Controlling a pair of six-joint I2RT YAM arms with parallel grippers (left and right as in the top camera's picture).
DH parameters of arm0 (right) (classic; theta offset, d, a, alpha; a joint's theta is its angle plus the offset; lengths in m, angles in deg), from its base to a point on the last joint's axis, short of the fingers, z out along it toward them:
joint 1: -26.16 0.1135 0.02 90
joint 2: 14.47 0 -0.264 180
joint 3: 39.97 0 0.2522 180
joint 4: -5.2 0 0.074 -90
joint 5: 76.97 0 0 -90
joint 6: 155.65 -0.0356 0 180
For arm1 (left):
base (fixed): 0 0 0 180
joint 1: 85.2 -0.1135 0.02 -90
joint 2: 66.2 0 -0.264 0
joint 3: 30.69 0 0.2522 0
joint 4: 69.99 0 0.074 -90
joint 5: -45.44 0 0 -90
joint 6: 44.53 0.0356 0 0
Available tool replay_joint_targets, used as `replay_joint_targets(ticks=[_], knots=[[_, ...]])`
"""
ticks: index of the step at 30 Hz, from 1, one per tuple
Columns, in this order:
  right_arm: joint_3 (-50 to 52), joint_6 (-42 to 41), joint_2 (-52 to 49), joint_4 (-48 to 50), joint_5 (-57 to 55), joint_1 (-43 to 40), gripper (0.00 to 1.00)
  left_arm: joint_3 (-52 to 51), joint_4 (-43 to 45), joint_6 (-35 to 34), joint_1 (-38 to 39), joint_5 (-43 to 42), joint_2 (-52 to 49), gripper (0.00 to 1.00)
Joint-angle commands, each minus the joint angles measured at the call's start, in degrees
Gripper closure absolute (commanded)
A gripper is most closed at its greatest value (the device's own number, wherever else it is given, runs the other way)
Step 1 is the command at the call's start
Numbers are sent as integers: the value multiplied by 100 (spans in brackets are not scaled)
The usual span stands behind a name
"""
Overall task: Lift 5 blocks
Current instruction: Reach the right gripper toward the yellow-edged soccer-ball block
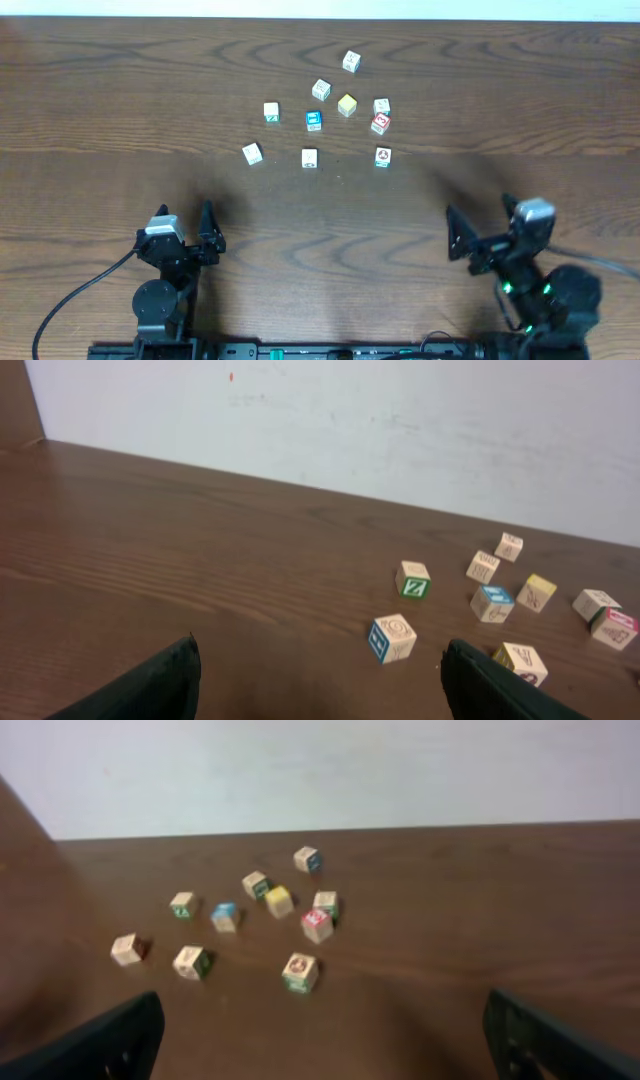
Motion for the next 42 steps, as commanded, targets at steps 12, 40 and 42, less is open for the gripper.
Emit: replay_joint_targets(ticks=[12, 40, 42], knots=[[-6325, -44, -6251, -3051, -273, 1091, 1, -79, -243, -52, 20, 15, 37, 23], [-6430, -2090, -9475, -2979, -2135, 2505, 7, -79, -243, -52, 20, 15, 37, 23], [-6430, -2461, -9643, -2977, -2264, 2570, 12, -79, -243, -52, 20, 15, 37, 23]])
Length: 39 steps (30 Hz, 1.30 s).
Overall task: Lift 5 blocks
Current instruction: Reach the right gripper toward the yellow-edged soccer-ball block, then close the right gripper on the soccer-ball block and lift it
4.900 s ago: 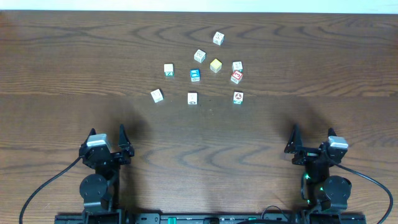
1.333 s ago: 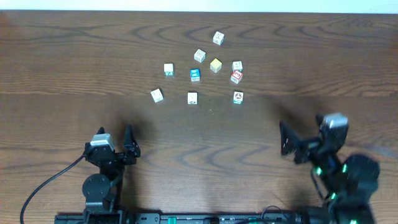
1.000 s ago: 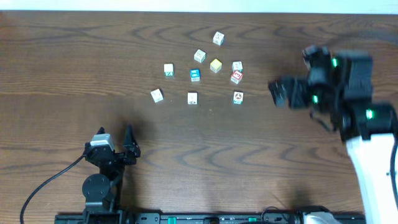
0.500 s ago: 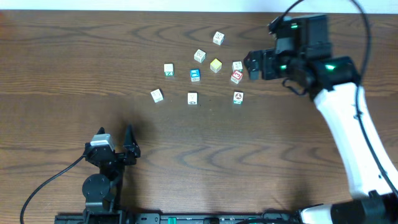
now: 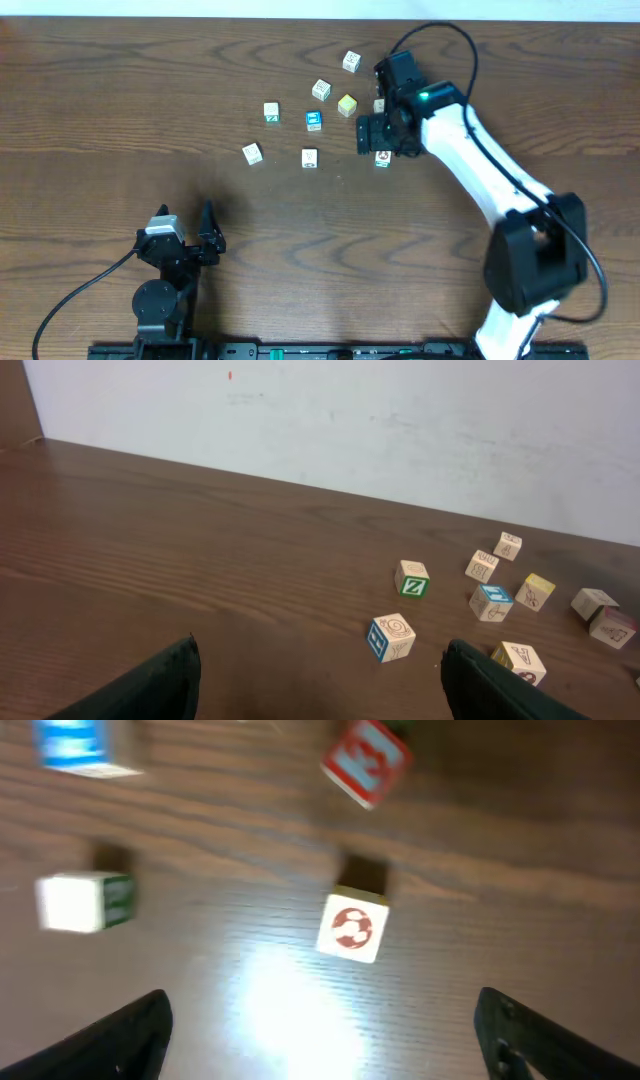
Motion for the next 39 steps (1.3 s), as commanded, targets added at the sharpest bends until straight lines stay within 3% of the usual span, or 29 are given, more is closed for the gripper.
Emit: replay_joint_targets(ticks=[1, 4, 8, 16, 29, 34, 39], knots=[[-11, -1084, -247, -17, -389, 116, 11, -94, -219, -50, 17, 31, 37, 23], [-9, -1274, -442, 46, -466, 238, 5, -94, -219, -52, 17, 31, 37, 23], [-7, -1390, -675, 201, -463, 387, 15, -94, -219, -52, 17, 31, 37, 23], [-4, -1578, -870, 367, -835, 452, 9, -94, -219, -52, 17, 31, 37, 23], [166, -1576, -911, 584, -1108, 367, 14, -94, -219, -52, 17, 31, 37, 23], [433, -1576, -911, 914, -1080, 308, 21, -94, -219, -52, 17, 31, 37, 23], [557, -1569, -911, 1056, -999, 251, 39, -94, -219, -52, 17, 31, 37, 23]])
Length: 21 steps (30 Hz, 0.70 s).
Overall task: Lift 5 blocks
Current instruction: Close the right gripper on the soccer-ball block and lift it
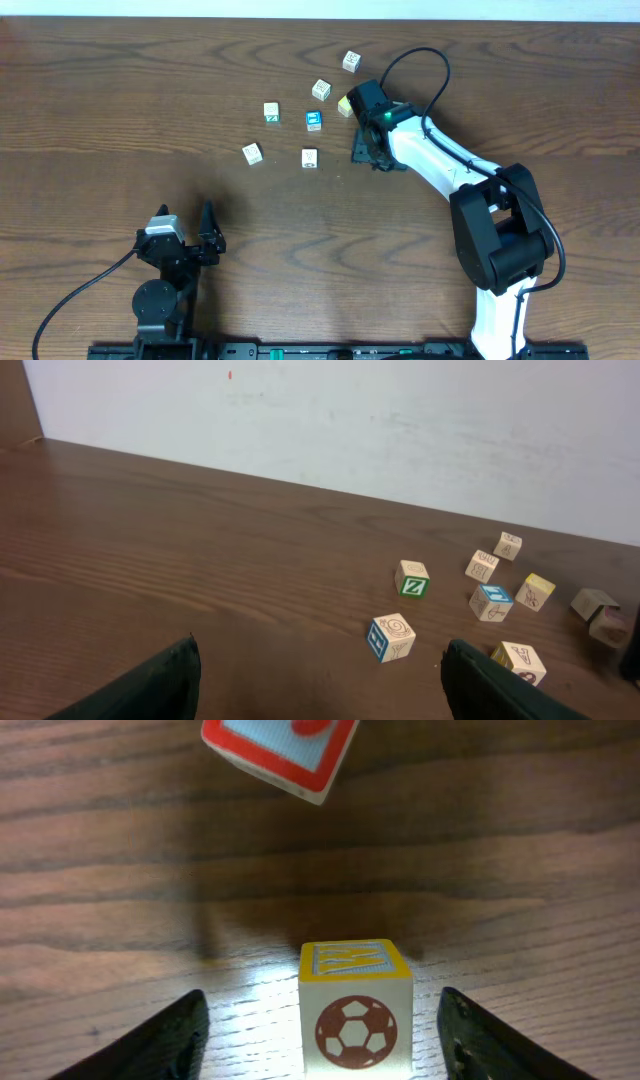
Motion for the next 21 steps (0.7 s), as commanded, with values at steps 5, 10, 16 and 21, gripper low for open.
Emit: replay_joint_targets(ticks=[5, 10, 16, 21], knots=[[70, -33, -81, 39, -42, -138, 53, -94, -219, -52, 17, 31, 35, 23], [72, -33, -81, 37, -37, -81, 59, -94, -219, -52, 17, 31, 35, 23], [72, -35, -81, 35, -37, -9, 60, -94, -219, -52, 17, 31, 35, 23], [72, -35, -81, 37, -37, -9, 60, -94, -219, -52, 17, 31, 35, 23]])
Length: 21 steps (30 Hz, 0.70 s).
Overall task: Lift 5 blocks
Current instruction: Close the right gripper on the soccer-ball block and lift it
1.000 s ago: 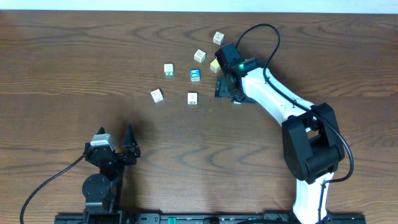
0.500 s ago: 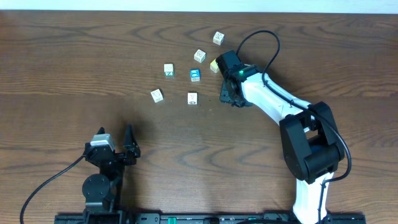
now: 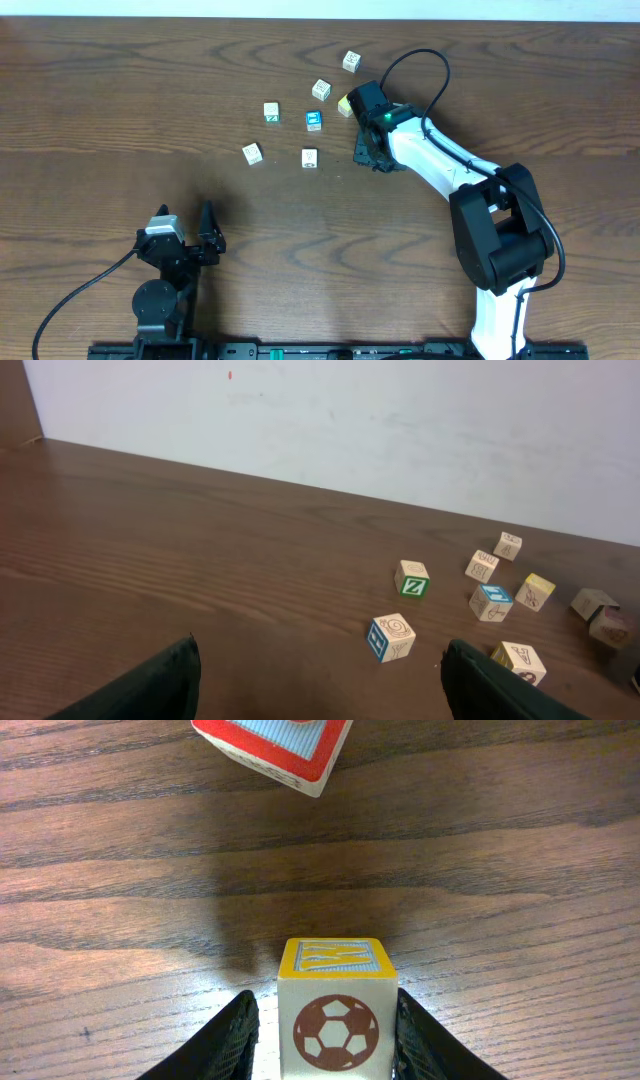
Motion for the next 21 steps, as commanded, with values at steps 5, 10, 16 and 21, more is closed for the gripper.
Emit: replay_joint_targets(ticks=[5, 10, 16, 21], knots=[[39, -15, -81, 15, -50, -17, 59, -94, -219, -52, 17, 31, 37, 23], [39, -15, -81, 61, -52, -17, 63, -94, -219, -52, 17, 31, 37, 23], [39, -15, -81, 175, -55, -17, 70, -94, -219, -52, 17, 31, 37, 23], [66, -11, -81, 168, -55, -15, 75, -94, -219, -52, 17, 31, 37, 23]])
